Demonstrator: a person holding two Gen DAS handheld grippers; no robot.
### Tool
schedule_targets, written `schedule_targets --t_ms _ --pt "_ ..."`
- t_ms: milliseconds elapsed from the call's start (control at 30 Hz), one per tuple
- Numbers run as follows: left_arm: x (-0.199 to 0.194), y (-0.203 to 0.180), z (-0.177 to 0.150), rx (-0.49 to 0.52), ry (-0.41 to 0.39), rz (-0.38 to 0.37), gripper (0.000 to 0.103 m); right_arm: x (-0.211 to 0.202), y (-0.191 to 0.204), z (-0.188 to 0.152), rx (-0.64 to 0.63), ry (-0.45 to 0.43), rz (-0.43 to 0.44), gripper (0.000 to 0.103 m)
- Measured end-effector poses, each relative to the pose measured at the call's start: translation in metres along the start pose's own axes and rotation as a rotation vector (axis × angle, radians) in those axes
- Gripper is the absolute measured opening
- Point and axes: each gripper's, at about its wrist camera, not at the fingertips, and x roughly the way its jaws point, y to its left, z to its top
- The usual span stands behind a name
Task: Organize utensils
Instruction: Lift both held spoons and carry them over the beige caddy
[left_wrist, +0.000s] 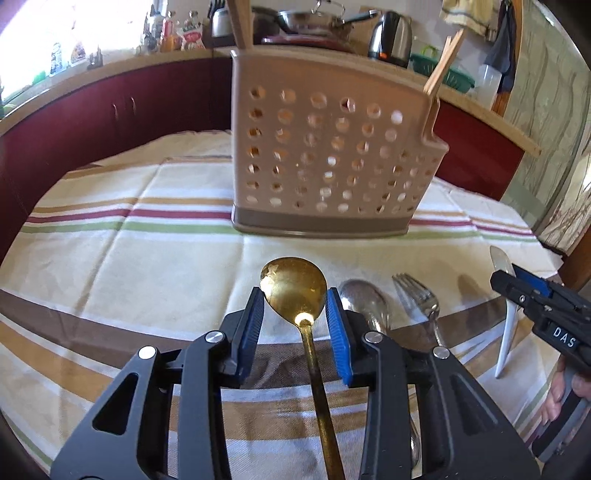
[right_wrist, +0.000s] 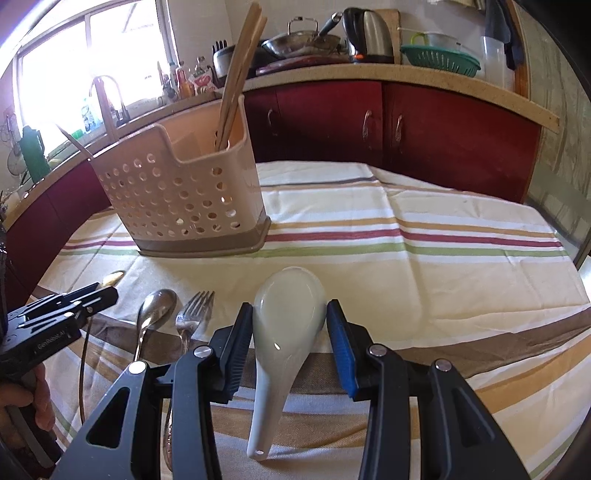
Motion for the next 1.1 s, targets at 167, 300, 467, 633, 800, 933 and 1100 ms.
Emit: schedule_targets --t_ms 167,300,467,633,800,933,1100 --pt "-0.016 0.002 0.002 -0.003 -0.063 0.009 0.034 -0.011 0.003 -0.001 -0.004 -0.058 -0.008 0.041" --pt "-0.025 0.005 -0.002 -0.013 -0.079 0.008 0.034 -0.017 0.005 -0.002 -0.004 -0.078 -0.011 0.041" --pt "-0.038 0.005 -0.005 -0.012 -0.106 0.008 0.033 -0.026 0.009 -0.005 -0.01 -0.108 -0.014 0.041" --pt "-0.051 0.006 -0.011 -0.018 -0.134 0.009 0.033 -0.032 0.013 -0.01 -0.017 -0.121 -0.016 0.041" --pt "-0.061 0.008 -0.015 -0.025 -0.15 0.007 0.033 -0.04 0.016 -0.014 -0.021 -0.138 -0.018 0.041" --pt "-0.068 0.007 -0.019 -0.026 -0.163 0.005 0.033 -0.045 0.019 -0.017 -0.024 -0.148 -0.02 0.041" --pt "-0.077 0.005 -0.02 -0.022 -0.176 -0.001 0.033 -0.051 0.021 -0.018 -0.029 -0.161 -0.02 0.041"
